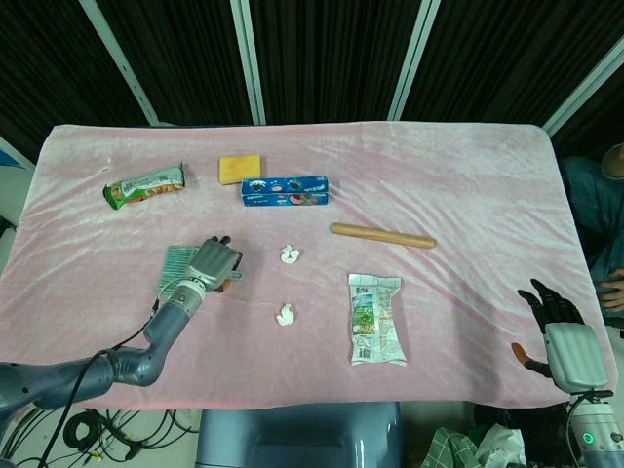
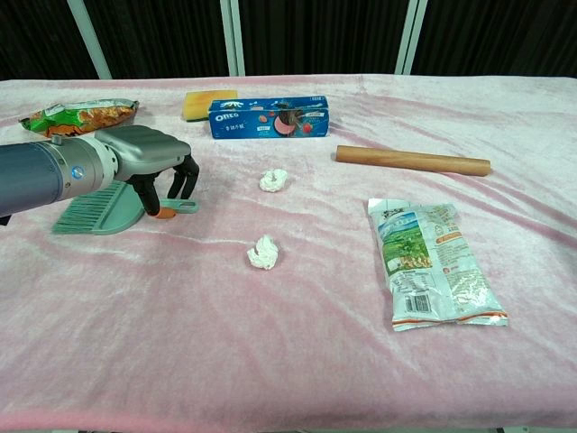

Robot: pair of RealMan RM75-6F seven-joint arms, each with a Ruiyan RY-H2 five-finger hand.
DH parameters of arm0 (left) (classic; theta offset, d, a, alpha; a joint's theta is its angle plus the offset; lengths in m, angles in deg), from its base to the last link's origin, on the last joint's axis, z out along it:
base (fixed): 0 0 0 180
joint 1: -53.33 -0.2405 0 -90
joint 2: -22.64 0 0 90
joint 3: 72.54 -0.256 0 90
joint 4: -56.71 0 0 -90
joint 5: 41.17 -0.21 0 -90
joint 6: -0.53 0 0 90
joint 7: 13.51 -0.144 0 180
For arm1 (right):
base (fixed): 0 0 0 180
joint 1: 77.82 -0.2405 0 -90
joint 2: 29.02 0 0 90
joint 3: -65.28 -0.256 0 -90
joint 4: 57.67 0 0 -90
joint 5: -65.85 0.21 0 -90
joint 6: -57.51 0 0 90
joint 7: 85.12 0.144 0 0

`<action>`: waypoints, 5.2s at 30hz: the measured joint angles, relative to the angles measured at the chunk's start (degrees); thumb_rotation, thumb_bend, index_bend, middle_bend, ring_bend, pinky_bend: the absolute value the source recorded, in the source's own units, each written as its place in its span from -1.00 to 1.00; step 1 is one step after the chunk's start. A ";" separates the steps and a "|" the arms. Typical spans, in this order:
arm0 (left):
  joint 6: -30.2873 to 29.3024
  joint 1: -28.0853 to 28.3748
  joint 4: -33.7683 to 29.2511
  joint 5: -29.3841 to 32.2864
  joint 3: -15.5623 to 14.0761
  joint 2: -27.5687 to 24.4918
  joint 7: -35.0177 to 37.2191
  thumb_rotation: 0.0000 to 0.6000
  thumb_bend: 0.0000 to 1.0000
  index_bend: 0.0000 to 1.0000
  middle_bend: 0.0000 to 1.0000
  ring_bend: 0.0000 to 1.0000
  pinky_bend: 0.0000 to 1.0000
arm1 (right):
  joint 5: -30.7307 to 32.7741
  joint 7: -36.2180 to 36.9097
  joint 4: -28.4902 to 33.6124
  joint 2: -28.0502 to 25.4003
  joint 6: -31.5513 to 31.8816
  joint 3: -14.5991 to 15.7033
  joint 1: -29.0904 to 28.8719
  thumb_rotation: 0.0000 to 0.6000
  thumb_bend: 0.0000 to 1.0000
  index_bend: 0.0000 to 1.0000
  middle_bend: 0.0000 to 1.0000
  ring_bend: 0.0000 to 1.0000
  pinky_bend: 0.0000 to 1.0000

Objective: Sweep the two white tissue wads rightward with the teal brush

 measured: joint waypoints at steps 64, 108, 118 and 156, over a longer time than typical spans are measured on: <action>-6.22 -2.76 -5.68 -11.03 0.36 -6.02 10.19 1.00 -0.15 0.11 0.16 -0.59 -0.39 | 0.37 0.22 0.30 -0.11 -0.24 0.03 -0.02 1.00 -0.64 -0.66 -0.88 -0.79 -0.70; -3.28 -1.05 -23.89 -28.73 7.20 -5.02 46.95 1.00 -0.15 0.21 0.28 -0.41 -0.31 | 0.68 -0.28 0.23 0.11 -0.68 -0.03 -0.25 1.00 -0.64 -0.66 -0.88 -0.79 -0.70; -10.42 -1.49 -20.09 -20.91 7.87 4.26 26.26 1.00 -0.15 0.23 0.29 -0.41 -0.30 | 0.80 -0.19 0.27 0.08 -0.78 -0.02 -0.24 1.00 -0.64 -0.66 -0.88 -0.79 -0.70; -22.86 2.21 -0.77 -15.87 13.34 21.48 14.60 1.00 -0.15 0.27 0.34 -0.37 -0.29 | 1.30 0.38 0.67 -0.25 -1.46 0.10 -0.34 1.00 -0.64 -0.66 -0.88 -0.79 -0.70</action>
